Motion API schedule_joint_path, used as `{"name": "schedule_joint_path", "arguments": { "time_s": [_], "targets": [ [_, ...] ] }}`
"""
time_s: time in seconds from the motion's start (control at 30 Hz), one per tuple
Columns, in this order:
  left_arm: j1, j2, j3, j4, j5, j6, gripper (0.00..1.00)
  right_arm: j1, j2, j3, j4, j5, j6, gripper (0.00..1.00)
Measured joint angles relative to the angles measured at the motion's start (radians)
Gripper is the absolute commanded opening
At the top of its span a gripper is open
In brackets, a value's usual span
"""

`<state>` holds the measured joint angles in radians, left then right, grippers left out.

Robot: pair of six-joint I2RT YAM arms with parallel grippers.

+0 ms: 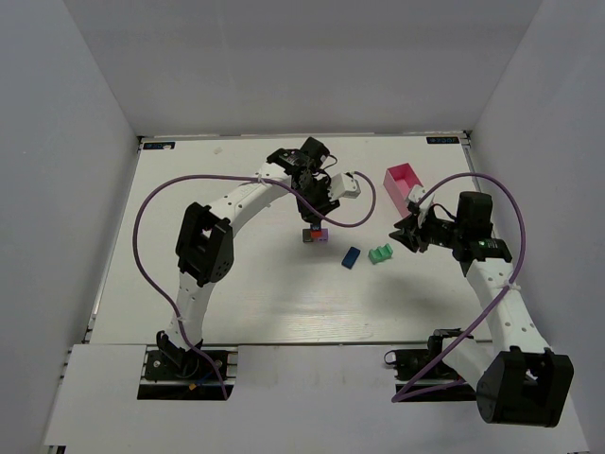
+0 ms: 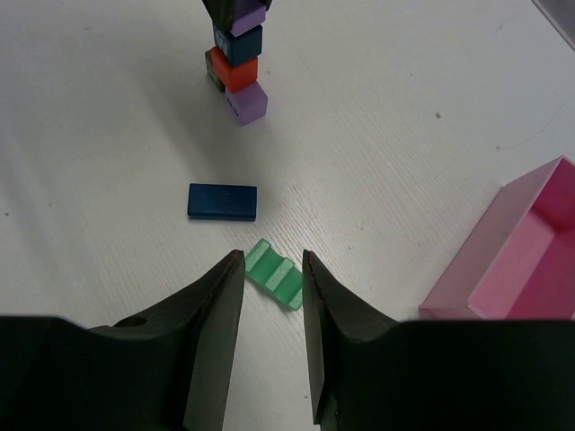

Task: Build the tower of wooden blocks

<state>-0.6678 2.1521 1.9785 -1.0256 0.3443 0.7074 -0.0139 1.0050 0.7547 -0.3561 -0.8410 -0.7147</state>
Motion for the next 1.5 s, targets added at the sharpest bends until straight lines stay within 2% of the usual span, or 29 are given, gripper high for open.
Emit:
{"name": "schedule_joint_path", "arguments": {
  "time_s": [0.07,0.27,0.5,0.73,1.13,1.3,1.37,1.5],
  "targets": [
    [0.000,0.000,0.000,0.000,0.000,0.000,0.15,0.000,0.000,0.000,0.000,0.000,0.000,0.38],
    [0.000,0.000,0.000,0.001,0.000,0.000,0.27,-0.005,0.003,0.000,0.000,0.000,0.000,0.38],
    [0.000,0.000,0.000,0.001,-0.002,0.000,0.46,-0.005,0.006,0.000,0.000,0.000,0.000,0.38],
    [0.000,0.000,0.000,0.003,-0.014,0.000,0.61,-0.005,0.010,0.000,0.000,0.000,0.000,0.38],
    [0.000,-0.001,0.000,0.011,-0.039,-0.011,0.76,-0.005,0.013,0.000,0.000,0.000,0.000,0.38],
    [0.000,-0.005,-0.001,0.018,-0.045,-0.018,0.85,-0.005,0.019,0.000,0.000,0.000,0.000,0.40],
    [0.000,-0.011,-0.004,0.023,-0.048,-0.020,0.92,-0.005,0.019,0.000,0.000,0.000,0.000,0.41],
    [0.000,-0.039,-0.023,0.040,-0.049,-0.027,0.93,-0.005,0.021,0.000,-0.001,0.000,-0.001,0.44]
  ]
}}
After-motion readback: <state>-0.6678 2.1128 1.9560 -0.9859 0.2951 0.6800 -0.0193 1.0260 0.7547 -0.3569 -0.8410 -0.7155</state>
